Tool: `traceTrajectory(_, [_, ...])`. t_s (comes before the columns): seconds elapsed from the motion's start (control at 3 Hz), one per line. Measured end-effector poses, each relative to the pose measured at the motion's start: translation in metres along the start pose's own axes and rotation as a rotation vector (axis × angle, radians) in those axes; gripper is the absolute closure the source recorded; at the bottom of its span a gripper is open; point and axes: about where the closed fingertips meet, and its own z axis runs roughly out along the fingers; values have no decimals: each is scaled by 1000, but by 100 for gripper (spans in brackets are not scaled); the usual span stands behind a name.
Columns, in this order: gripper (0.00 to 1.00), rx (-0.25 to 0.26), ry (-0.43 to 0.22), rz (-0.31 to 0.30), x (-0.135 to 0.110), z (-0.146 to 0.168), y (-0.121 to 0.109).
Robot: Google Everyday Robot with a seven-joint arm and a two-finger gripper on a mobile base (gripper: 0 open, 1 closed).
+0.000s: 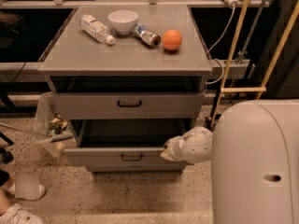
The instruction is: Open middle drawer
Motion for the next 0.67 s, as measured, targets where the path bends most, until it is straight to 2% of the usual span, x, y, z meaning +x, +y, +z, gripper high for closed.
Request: traceTrajectory(0.67, [100, -8, -2, 7, 5, -5, 9])
